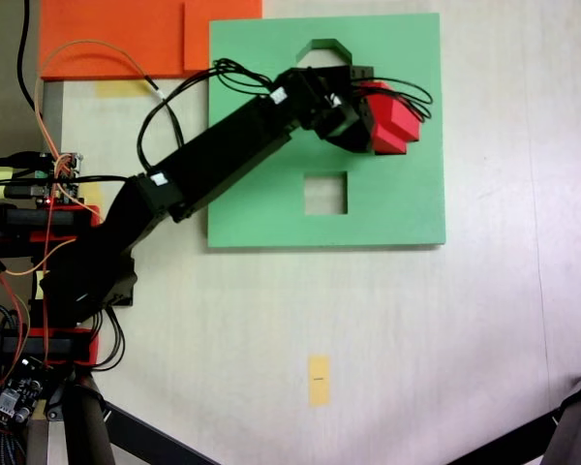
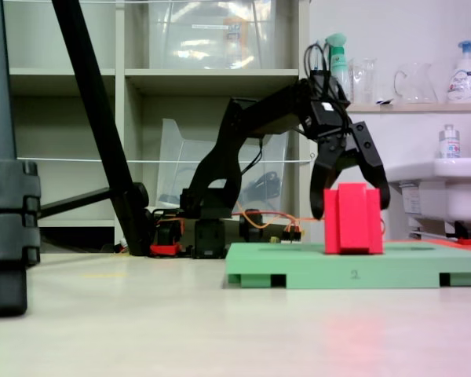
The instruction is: Put the cross columnar block into the corresponding hole
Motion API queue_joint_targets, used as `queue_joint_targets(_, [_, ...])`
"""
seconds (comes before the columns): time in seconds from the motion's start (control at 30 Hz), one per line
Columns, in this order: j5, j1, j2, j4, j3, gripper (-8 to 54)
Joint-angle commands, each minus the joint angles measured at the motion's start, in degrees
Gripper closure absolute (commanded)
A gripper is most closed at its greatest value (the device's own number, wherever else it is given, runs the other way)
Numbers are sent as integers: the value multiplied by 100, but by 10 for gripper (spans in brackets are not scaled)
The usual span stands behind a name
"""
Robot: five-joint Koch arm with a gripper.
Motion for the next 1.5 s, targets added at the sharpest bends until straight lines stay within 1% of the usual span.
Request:
queue_joint_targets(0.0, [185,53,18,-70,-299,144])
queue_joint_targets(0.33, [193,149,-123,-88,-510,144])
queue_joint_targets(0.6, [176,255,-510,-123,-949,144])
queue_joint_targets(0.73, [167,220,-510,-70,-949,144])
queue_joint_targets(0.83, [176,141,-211,185,-949,145])
queue_joint_targets(0.93, [185,35,290,615,-949,176])
queue_joint_targets(1.0, [316,-79,615,967,-949,176])
queue_joint_targets(1.13, [439,-211,949,1397,-949,177])
queue_joint_targets(1.27, [466,-264,1002,1608,-940,176])
queue_joint_targets(1.47, [466,-281,492,2057,-923,175])
